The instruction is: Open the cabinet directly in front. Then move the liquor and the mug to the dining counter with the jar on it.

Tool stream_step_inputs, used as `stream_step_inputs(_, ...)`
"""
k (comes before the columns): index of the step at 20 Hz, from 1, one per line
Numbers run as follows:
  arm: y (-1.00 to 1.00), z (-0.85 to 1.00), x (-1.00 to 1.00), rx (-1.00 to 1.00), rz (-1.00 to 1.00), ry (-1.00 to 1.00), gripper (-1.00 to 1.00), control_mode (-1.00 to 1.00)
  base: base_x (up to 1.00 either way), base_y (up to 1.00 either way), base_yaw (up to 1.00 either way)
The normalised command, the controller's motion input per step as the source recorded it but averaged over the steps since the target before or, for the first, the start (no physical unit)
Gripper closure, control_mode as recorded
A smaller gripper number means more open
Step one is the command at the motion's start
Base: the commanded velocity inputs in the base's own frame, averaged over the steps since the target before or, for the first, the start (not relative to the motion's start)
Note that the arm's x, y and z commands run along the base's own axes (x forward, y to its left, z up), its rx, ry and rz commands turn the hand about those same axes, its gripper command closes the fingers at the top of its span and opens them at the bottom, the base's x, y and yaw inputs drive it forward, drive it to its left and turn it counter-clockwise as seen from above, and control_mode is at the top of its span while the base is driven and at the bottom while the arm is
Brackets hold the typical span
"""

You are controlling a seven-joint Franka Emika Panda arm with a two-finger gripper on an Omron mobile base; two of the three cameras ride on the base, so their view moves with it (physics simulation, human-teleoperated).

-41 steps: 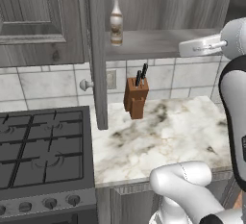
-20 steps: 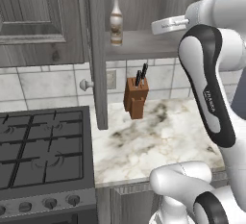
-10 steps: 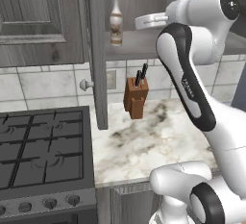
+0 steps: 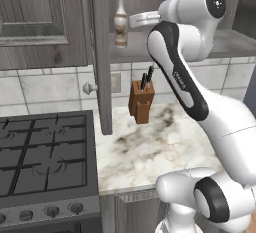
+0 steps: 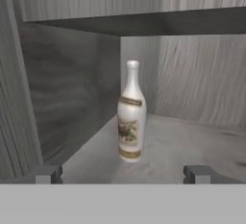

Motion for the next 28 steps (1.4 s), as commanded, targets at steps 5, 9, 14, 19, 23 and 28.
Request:
stream_step_inputs(5, 0.0, 0.0, 0.39, 0.0, 0.0, 0.0, -1.0, -1.0, 0.0, 0.0, 0.0)
stream_step_inputs(9, 0.08, 0.0, 0.47, 0.0, 0.0, 0.0, -1.0, -1.0, 0.0, 0.0, 0.0)
stream_step_inputs(14, 0.23, -0.01, 0.51, 0.0, 0.0, 0.0, -1.0, -1.0, 0.0, 0.0, 0.0)
stream_step_inputs(19, 0.14, 0.0, 0.46, 0.0, 0.0, 0.0, -1.0, -1.0, 0.0, 0.0, 0.0)
stream_step_inputs(23, 0.05, 0.0, 0.36, 0.0, 0.0, 0.0, -1.0, -1.0, 0.0, 0.0, 0.0)
stream_step_inputs(28, 0.14, 0.0, 0.4, 0.0, -0.01, 0.0, -1.0, -1.0, 0.0, 0.0, 0.0)
